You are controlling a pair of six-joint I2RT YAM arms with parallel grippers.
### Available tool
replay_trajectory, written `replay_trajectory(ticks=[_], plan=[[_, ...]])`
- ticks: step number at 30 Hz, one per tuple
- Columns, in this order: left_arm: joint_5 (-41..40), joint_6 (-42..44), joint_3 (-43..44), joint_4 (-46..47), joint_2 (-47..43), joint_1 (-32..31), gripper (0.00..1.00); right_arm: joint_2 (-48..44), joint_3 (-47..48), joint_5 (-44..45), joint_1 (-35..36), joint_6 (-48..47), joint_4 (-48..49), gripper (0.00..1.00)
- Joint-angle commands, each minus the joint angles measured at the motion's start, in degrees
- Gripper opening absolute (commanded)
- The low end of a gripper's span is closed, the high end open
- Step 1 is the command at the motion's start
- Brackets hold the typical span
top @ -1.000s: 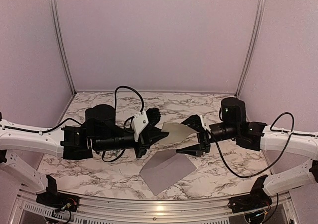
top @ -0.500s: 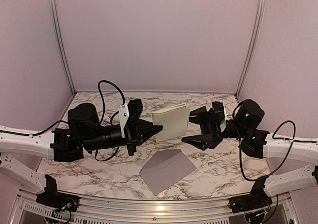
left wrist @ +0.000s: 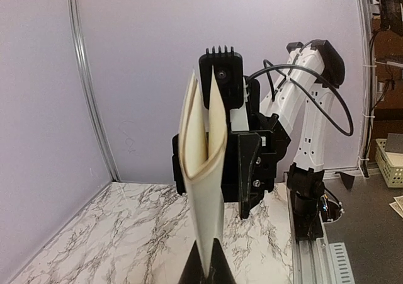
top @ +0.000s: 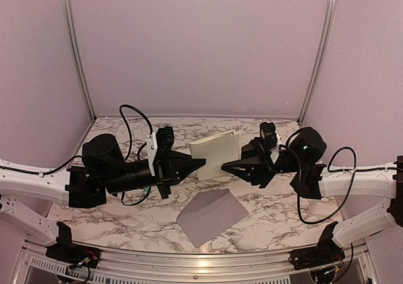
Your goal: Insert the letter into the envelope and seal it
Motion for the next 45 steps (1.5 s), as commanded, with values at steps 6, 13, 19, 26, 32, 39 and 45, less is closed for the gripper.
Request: replay_trajectory(ticks=[6, 13, 19, 26, 32, 39, 45], plan=[[0.2, -1.2, -1.7, 4.1, -1.0, -0.1, 0.00, 0.5, 2.7, 1.0, 0.7, 2.4, 0.5, 0.00], [-4.2, -2.4, -6.0, 4.0, -3.3, 0.2, 0.71, -6.7, 1.9, 11.9, -0.2, -5.1, -14.2, 0.00], [-9.5, -5.7, -11.1, 1.4, -4.5, 3.2, 0.93, -12.0, 0.8, 20.0, -3.2, -10.0, -23.3, 0.00], [-17.4, -8.6, -14.3, -5.0, -0.3, 4.9, 0.92, -15.2, -1.9, 20.8, -8.6, -9.2, -24.1, 0.00], [-15.4, -12.0, -14.4, -7.9, 5.0, 6.4, 0.92, -16.8, -2.2, 20.8, -9.5, -10.0, -26.3, 0.00], [-9.1, -13.8, -13.7, -8.6, 9.3, 8.9, 0.92, -18.5, -3.2, 21.6, -10.1, -10.2, -26.6, 0.00], [-6.9, -14.0, -12.5, -8.7, 13.5, 10.4, 0.89, -18.9, -3.8, 22.2, -10.2, -11.0, -26.5, 0.00]])
